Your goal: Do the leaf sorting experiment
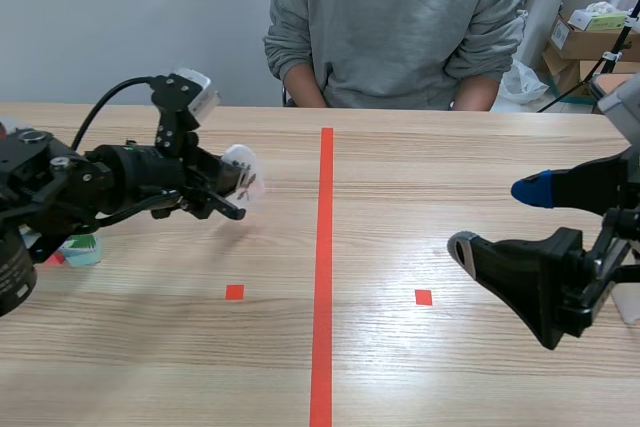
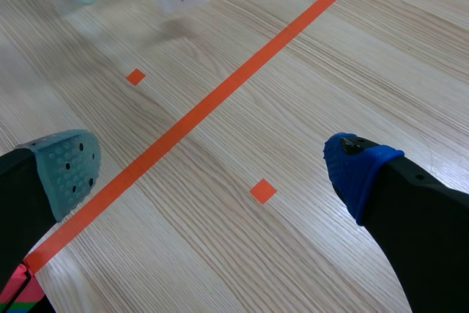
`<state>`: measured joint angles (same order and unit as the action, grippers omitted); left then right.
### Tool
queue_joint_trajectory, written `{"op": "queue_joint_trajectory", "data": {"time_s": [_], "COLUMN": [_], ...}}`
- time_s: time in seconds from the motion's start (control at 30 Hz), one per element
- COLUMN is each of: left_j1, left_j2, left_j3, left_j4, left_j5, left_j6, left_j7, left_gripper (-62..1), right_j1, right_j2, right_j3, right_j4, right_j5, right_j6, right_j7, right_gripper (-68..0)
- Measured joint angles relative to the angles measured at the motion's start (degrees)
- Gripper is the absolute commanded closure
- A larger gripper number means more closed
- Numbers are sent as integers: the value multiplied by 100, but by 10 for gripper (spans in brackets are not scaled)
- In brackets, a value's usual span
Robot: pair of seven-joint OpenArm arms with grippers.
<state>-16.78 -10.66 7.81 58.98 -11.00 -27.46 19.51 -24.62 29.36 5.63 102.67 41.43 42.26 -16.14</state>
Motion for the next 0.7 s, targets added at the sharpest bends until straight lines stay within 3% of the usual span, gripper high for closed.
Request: {"op": "queue_joint_trajectory", "data": {"time_s": [0.27,0.53,0.7], "left_j1": [308,568,535], "left_j2": [2,2,2], "left_j3": [-750,-1252,-1283], "left_j4": [0,-13,-59], "left_j5": [-44,15,354], "left_j6": [66,916,1368], "left_j7": [26,57,-122], "left_gripper": [-53,-53,-53], "right_j1": [0,2,2], "right_j2": [-122,-223,-223], "right_j3": [2,2,2], "right_j4": [0,0,0], "right_j5": [0,0,0], "right_j6": [-2,0,0], "right_j7": [0,0,0], "right_gripper": [-634,-634,-634]}}
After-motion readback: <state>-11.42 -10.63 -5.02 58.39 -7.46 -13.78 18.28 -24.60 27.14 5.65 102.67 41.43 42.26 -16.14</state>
